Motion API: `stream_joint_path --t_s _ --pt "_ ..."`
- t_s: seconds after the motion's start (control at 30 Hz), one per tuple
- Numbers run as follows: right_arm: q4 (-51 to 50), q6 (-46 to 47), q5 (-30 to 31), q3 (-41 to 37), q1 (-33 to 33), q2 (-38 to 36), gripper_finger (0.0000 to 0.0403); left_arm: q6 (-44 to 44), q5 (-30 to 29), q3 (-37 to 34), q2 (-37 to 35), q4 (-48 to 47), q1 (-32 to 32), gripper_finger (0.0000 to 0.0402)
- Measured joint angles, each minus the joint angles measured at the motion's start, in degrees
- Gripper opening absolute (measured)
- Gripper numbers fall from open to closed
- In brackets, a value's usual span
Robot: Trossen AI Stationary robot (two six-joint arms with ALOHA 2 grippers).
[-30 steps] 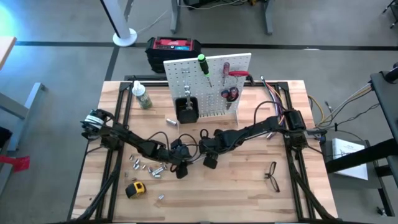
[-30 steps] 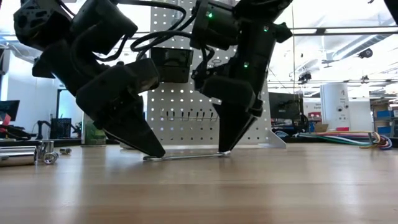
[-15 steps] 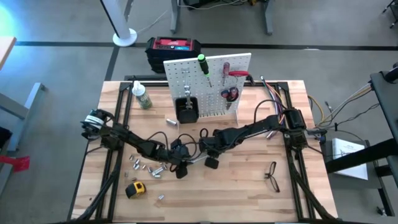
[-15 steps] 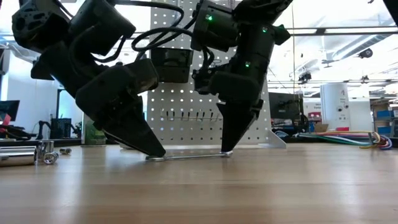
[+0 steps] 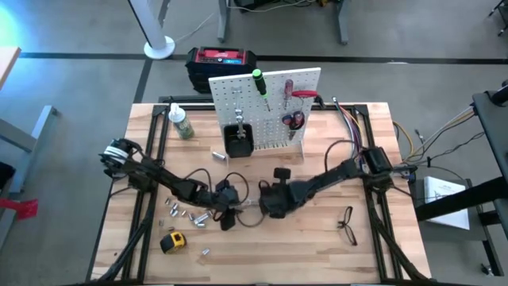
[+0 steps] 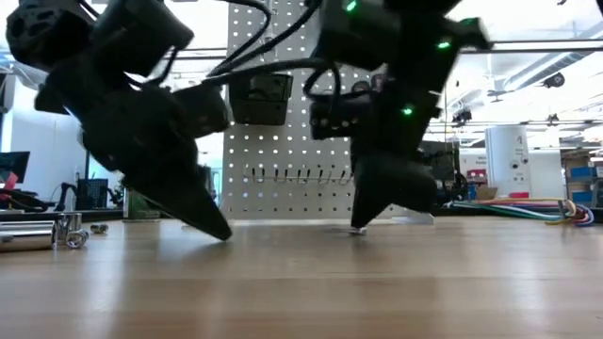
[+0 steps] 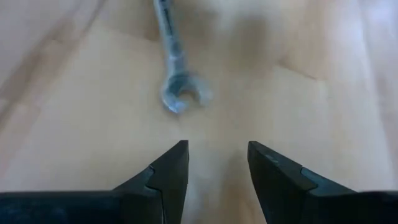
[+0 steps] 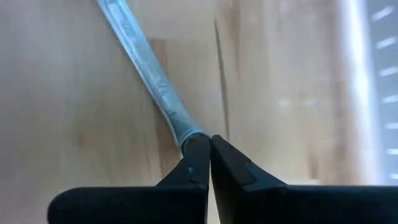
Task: Hang tools onto peg board
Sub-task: Hang the silver wrench on the pegboard
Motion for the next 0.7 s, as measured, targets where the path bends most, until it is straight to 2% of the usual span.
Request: stream_joint_path --t_s 0.17,0.27,0.37,0.43,0.57,0.7 --pt "-0.89 0.94 14.92 0.04 6.01 -0.15 0.0001 0.01 -0.44 -0.44 -2.77 0.23 -0.15 0.0155" --pt "-0.68 1.03 21.06 0.11 8.54 -0.2 0.0001 0.33 -0.89 -0.48 -3.52 0.42 -0.13 0.0155" --pt "-0.53 2.13 19.66 0.13 8.99 -0.24 0.0001 0.52 -1.5 -0.44 -3.94 1.21 -0.13 0.0155" --pt "-0.39 5.36 16.27 0.2 8.46 -0.28 0.0001 0.68 -1.98 -0.43 -3.94 1.77 -0.1 0.0155" --pt "-0.14 15.73 8.91 -0.23 6.75 -1.21 0.0 1.81 -6.67 0.15 -3.48 2.13 0.09 0.0155" --pt "1.85 21.5 3.05 -3.22 5.69 -4.74 0.0 2.57 -7.03 1.01 -1.74 2.45 0.66 0.0155"
